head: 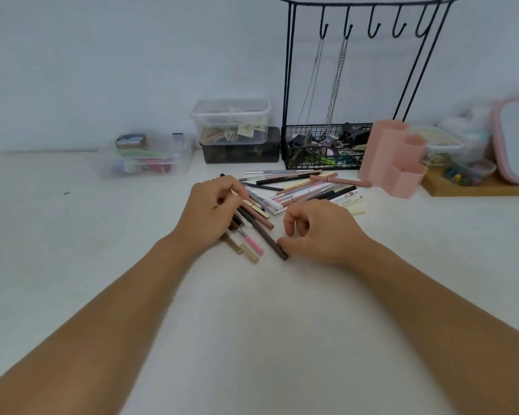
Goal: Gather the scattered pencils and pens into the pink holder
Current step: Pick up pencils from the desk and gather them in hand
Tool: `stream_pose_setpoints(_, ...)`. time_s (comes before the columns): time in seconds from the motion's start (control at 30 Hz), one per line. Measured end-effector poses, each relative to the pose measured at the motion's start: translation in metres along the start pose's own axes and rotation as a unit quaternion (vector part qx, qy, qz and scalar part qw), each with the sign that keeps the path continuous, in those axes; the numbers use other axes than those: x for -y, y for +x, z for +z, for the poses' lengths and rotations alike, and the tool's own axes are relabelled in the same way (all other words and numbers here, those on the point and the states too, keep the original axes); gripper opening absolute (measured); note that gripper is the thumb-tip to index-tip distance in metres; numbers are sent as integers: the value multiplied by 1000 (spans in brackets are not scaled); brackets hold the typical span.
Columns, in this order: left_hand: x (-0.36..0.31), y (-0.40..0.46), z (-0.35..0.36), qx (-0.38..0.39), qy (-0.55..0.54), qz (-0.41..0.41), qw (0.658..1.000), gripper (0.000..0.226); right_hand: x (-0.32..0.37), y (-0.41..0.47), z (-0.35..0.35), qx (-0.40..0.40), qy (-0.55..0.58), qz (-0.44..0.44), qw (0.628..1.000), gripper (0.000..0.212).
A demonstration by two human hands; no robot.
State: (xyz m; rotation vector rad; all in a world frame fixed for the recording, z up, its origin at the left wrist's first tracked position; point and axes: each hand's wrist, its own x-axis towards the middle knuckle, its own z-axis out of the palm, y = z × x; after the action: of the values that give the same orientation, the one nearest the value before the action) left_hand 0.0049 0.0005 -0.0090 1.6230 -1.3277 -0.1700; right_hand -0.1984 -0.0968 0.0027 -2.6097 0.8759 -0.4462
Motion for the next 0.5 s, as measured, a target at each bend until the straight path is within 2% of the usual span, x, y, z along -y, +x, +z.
stream_pose_setpoints(0.1,2,1,-2,9,-44,-31,998,27,3,-2,1,-10,30,-12,999,27)
stream_pose_setpoints(0.2,-1,1,-3,16,-60,-45,997,27,11,-5,4,3,-3,-32,999,34)
stream_pose_setpoints(0.5,-3,3,-1,41,-46,-33,998,20,9,-2,5,0,2,-9,1000,21)
